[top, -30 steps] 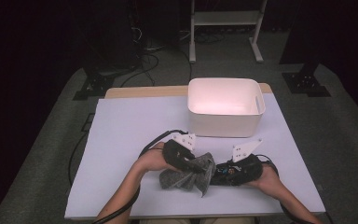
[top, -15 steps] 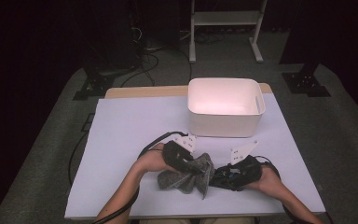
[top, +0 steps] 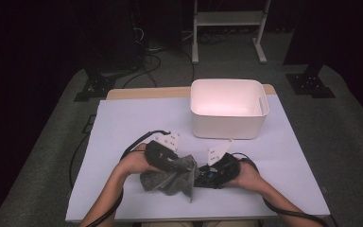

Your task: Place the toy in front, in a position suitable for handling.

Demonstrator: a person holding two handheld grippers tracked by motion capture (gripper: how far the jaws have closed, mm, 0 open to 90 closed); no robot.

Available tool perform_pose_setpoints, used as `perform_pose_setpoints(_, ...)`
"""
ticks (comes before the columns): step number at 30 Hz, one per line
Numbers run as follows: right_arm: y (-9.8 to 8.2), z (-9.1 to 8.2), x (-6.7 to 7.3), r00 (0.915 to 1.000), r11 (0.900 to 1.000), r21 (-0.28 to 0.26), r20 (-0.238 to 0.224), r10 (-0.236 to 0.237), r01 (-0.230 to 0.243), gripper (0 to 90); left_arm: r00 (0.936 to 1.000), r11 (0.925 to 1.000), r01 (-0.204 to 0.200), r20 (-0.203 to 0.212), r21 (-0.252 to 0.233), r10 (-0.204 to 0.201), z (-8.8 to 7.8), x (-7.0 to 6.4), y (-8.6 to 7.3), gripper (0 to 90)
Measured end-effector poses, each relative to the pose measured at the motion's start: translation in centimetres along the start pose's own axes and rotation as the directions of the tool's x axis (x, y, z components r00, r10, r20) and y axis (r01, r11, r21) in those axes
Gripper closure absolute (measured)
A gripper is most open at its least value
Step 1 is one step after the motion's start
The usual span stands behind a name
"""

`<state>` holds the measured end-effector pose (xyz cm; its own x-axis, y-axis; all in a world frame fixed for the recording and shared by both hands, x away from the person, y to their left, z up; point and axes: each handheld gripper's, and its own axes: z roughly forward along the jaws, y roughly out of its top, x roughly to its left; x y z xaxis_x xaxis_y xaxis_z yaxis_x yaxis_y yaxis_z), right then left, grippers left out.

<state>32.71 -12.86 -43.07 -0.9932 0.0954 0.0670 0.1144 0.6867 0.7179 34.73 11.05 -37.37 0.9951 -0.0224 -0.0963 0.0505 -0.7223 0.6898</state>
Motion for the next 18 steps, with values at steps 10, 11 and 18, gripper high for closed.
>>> perform_pose_setpoints(10, 2.1, 2.3, -0.7, 0.9994, 1.000, -0.011, -0.033, -0.002, 0.002, 53.5, 1.0000, 0.9999, 0.002, -0.004, 0.011, -0.002, -0.1, -0.3, -1.1, 74.1)
perform_pose_setpoints(11, 1.9, 2.1, -0.7, 0.9996, 1.000, -0.013, -0.027, -0.003, 0.002, 51.6, 1.0000, 0.9999, 0.000, -0.005, 0.015, 0.000, -0.1, -0.3, -1.1, 74.0)
perform_pose_setpoints(18, -1.3, -0.3, -0.3, 0.9982, 0.998, -0.034, 0.002, 0.060, -0.060, 55.2, 0.9998, 0.9997, -0.003, -0.020, 0.023, 0.003, -0.1, -0.3, -0.7, 74.1)
